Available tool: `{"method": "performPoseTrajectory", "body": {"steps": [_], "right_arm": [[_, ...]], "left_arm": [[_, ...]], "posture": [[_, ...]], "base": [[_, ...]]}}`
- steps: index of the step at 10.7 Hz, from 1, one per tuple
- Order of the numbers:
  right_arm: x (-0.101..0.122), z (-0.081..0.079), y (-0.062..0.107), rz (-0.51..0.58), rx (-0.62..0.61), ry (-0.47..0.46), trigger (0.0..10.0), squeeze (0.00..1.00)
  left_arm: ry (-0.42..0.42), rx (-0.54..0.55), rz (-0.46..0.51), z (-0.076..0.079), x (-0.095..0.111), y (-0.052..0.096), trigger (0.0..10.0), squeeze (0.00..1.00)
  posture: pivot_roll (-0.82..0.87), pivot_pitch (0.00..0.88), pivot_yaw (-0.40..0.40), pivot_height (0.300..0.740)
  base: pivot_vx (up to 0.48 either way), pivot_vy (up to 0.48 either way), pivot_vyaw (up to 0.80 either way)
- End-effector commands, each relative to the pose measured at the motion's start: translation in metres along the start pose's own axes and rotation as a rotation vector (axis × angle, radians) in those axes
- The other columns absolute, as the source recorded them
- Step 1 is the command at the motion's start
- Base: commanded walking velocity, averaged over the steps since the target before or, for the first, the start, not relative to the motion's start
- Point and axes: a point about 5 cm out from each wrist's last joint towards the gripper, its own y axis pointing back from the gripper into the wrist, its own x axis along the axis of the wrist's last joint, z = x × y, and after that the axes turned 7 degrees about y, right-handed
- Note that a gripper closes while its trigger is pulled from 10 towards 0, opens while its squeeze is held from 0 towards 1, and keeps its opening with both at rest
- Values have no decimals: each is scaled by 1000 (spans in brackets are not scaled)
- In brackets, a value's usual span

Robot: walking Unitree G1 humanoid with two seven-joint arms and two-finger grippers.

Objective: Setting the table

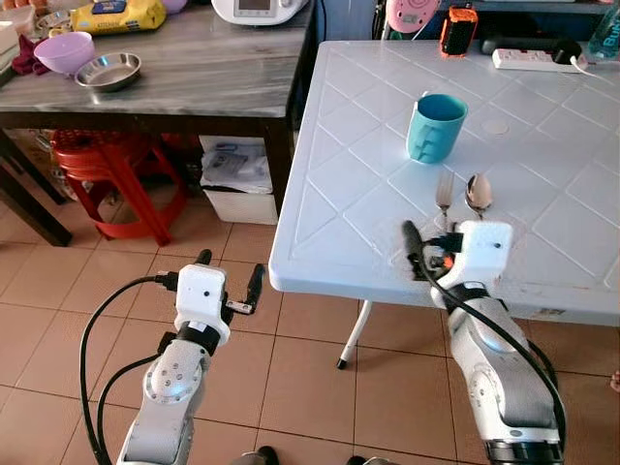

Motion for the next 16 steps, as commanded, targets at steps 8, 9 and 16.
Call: {"method": "performPoseTrajectory", "body": {"steps": [8,9,16], "right_arm": [[-13,10,0,-77,-78,5,10000,0],[-14,12,0,-81,-86,3,10000,0],[-5,17,-28,-115,-71,-57,10000,0]], "left_arm": [[91,-217,-20,20,-1,10,10000,0],[104,-220,-21,21,-2,10,10000,0],[104,-253,-35,24,-2,10,10000,0]], "posture": [[-36,188,79,740],[-37,192,80,740],[-36,217,81,740]], "base": [[0,0,0],[0,0,0],[0,0,0]]}}
